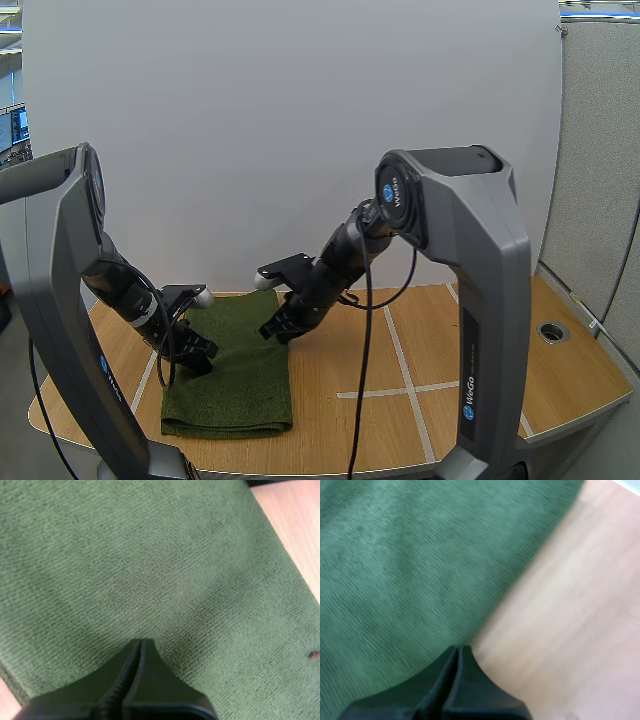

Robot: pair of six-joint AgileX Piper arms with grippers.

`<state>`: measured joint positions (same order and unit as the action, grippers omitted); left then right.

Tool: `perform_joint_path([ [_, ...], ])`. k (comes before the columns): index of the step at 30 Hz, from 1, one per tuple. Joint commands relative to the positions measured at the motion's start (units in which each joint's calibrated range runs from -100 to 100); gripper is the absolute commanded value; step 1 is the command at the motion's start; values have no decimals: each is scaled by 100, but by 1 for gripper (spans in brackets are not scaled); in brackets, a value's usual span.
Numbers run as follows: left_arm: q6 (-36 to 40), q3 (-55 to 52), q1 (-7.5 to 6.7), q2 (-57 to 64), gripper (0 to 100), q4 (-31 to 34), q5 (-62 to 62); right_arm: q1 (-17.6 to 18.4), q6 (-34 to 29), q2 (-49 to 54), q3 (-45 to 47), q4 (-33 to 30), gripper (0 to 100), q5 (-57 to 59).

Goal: Fold the towel

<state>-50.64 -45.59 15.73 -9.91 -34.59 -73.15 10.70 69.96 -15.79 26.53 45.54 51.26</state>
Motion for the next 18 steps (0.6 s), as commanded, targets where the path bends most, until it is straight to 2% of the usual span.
perform_joint_path([
  [1,-92,-170,-1,59,0,97,-38,-21,58,173,227,-84,0,10],
  [6,-257,-181,-1,189,0,-171,-115,-21,68,474,289,205,0,-44],
  [12,-377,-155,-1,898,0,-606,-379,-21,50,616,259,313,0,-510],
  [13,-356,-155,-1,1061,2,-616,-380,-21,50,616,259,355,4,-558],
  [15,-347,-155,-1,1367,8,-616,-433,-21,83,616,229,509,34,-624],
  [17,-257,-155,-1,1718,18,-626,-594,-21,83,616,76,522,59,-638],
  [18,-227,-155,-1,1862,21,-619,-746,-21,83,602,-22,522,63,-638],
])
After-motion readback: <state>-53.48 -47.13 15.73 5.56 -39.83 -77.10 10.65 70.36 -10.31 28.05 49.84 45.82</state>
